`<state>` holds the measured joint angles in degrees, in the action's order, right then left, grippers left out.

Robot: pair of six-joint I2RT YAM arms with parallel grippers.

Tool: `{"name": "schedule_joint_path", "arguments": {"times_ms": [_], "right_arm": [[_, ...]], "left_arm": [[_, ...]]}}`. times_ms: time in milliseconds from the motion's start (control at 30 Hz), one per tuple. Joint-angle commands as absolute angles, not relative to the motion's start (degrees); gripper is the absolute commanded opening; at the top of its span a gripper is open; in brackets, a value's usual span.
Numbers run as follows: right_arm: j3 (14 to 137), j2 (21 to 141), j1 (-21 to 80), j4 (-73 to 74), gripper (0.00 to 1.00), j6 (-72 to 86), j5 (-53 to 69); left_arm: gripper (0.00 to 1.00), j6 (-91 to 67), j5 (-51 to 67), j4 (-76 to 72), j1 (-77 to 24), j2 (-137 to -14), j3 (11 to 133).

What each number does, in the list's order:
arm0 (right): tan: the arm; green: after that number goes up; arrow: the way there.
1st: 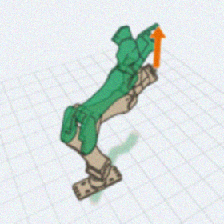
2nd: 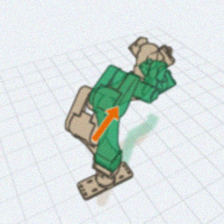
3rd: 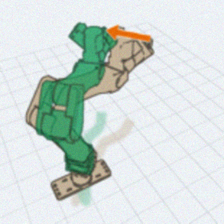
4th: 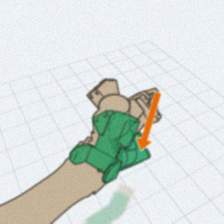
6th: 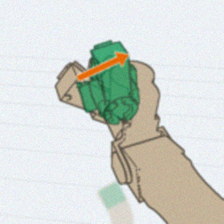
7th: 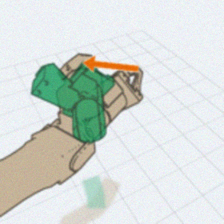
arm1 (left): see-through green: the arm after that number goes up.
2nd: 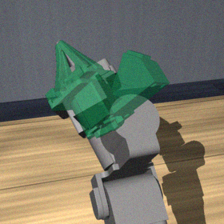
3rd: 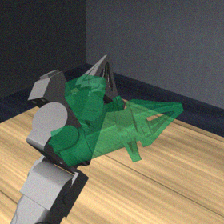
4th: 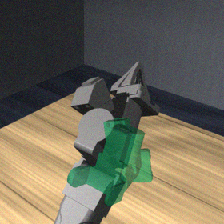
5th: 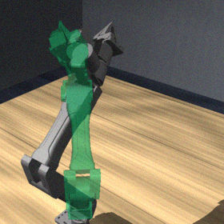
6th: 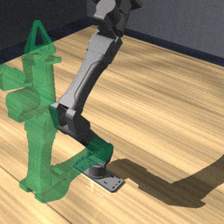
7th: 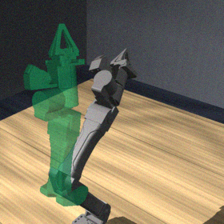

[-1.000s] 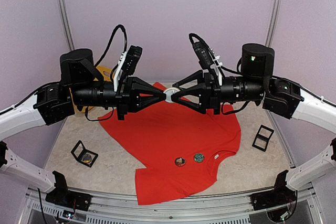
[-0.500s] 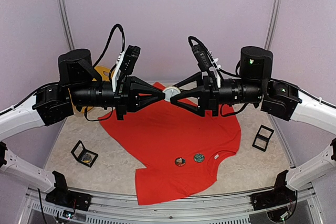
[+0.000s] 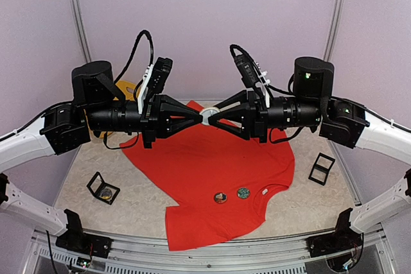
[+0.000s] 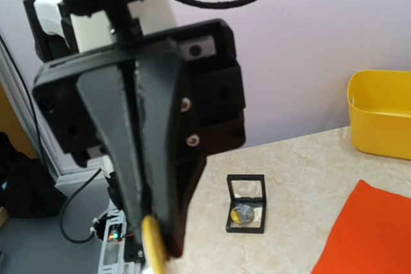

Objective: Pin the brooch onto the clothing

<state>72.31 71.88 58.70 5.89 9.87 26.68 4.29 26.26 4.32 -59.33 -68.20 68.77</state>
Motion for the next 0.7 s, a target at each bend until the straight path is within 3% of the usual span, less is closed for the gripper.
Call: {"name": "schedule_joint_path", "arguments": {"times_ms": [0,200,667], "right_arm": [[73.0,71.8,58.1,6.0,0.28,10.7,22.2],[74.2,72.5,58.0,6.9,0.24,11.5,19.5],[77.0,74.9,57.9,9.3,0.31,10.9,19.3]], "left_arm": [[0.00,6.9,28.5,3.7,-61.3,-66.7,67.9],[0.00,8.2,29.2,4.3,-62.3,-67.3,68.4],[0.00,8.1,28.8,4.1,-62.6,-67.3,68.3]]}}
